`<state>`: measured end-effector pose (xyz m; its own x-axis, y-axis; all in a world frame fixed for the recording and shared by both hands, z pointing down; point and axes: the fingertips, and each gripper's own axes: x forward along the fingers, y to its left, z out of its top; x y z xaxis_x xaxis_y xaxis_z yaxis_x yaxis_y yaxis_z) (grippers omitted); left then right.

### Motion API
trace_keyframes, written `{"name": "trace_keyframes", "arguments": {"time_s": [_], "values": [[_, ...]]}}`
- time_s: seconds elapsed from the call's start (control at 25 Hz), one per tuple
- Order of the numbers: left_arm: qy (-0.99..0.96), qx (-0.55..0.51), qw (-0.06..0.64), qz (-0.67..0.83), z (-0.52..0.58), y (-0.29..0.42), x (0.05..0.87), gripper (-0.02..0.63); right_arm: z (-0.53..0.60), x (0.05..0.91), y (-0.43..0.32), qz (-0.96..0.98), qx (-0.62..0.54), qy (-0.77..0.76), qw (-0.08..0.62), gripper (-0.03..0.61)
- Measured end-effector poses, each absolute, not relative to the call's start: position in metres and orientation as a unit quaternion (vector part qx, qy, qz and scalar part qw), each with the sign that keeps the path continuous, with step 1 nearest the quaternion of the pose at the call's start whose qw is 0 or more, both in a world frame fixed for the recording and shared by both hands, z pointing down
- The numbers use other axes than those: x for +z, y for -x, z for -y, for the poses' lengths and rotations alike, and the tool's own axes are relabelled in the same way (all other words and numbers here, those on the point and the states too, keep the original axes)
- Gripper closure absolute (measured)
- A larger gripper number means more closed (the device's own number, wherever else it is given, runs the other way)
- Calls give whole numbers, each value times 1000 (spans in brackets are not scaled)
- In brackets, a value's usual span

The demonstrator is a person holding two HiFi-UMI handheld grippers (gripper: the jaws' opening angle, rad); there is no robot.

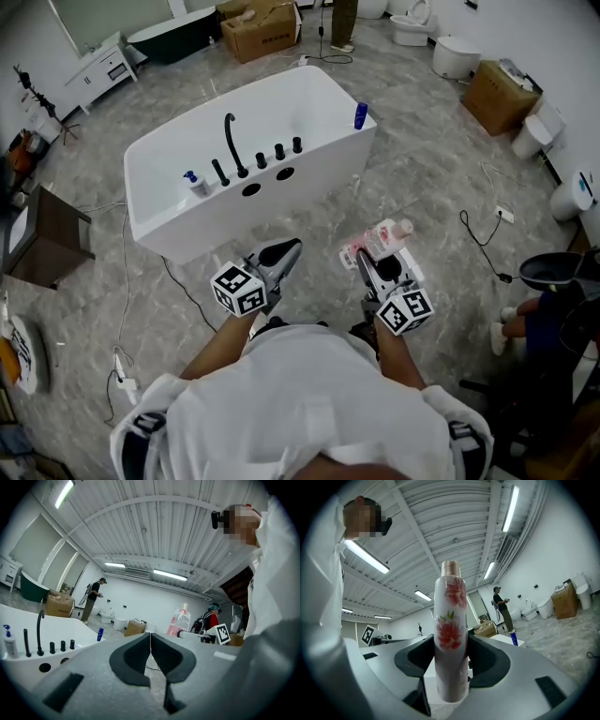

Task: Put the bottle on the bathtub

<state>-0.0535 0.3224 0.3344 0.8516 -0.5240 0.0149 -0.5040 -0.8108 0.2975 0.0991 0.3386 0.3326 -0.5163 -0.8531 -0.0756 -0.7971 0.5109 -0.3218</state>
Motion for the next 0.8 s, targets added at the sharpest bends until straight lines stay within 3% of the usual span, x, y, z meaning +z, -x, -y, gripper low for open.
{"name": "trace_keyframes", "arguments": {"time_s": [0.4,0.8], "values": [[-928,10,54,367,-322,57,340,595,-336,351,-117,-863,-109,490,53,371],[-934,1,90,345,-294,48,362,595,-310,357,-124,-853,-135,500,66,371]]}}
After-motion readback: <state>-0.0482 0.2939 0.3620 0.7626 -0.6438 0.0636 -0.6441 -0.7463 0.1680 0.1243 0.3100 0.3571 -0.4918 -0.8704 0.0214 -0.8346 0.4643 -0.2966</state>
